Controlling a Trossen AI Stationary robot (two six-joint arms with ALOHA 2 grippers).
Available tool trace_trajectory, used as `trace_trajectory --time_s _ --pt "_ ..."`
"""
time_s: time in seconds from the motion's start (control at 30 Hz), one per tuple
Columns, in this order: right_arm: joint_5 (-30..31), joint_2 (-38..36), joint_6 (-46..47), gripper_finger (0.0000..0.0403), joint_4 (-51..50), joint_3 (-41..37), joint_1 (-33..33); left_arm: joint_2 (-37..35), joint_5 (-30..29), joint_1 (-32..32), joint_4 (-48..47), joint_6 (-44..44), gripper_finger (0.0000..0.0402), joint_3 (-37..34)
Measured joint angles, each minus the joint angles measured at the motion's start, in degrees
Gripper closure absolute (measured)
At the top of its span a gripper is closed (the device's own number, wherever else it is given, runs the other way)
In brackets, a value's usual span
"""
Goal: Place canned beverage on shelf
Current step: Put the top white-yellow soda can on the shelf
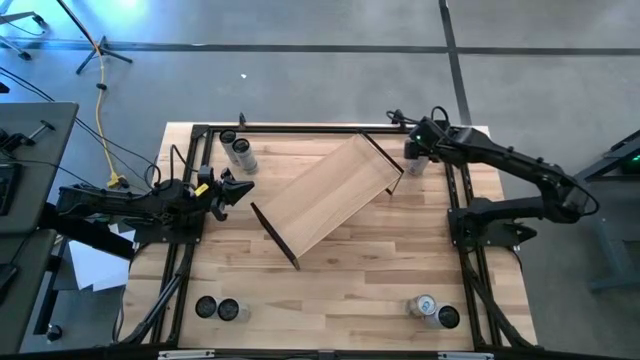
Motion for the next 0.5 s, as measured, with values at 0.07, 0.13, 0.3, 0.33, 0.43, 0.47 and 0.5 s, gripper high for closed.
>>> trace_trajectory --time_s 0.07,0.13,0.3,0.33,0.43,0.47,0.5 --pt "0.2 0.0 0.8 0.0006 0.0 -1.3 -0.2 0.0 0.0 0.0 0.0 0.0 0.0401 0.0" --pt "0.5 0.0 1.4 0.0006 1.0 -2.3 -0.6 0.0 0.0 0.0 0.0 0.0 0.0401 0.0" --pt "0.7 0.0 0.9 0.0006 5.5 -4.7 -1.7 0.0 0.0 0.0 0.0 0.0 0.0401 0.0" --pt "0.8 0.0 0.9 0.0006 6.4 -5.1 -1.9 0.0 0.0 0.0 0.0 0.0 0.0401 0.0" --pt "0.8 0.0 0.1 0.0006 8.6 -6.0 -2.6 0.0 0.0 0.0 0.0 0.0 0.0401 0.0" --pt "0.8 0.0 0.0 0.0006 9.4 -6.3 -2.8 0.0 0.0 0.0 0.0 0.0 0.0401 0.0" --pt "0.8 0.0 0.0 0.0006 9.9 -6.6 -2.9 0.0 0.0 0.0 0.0 0.0 0.0401 0.0"
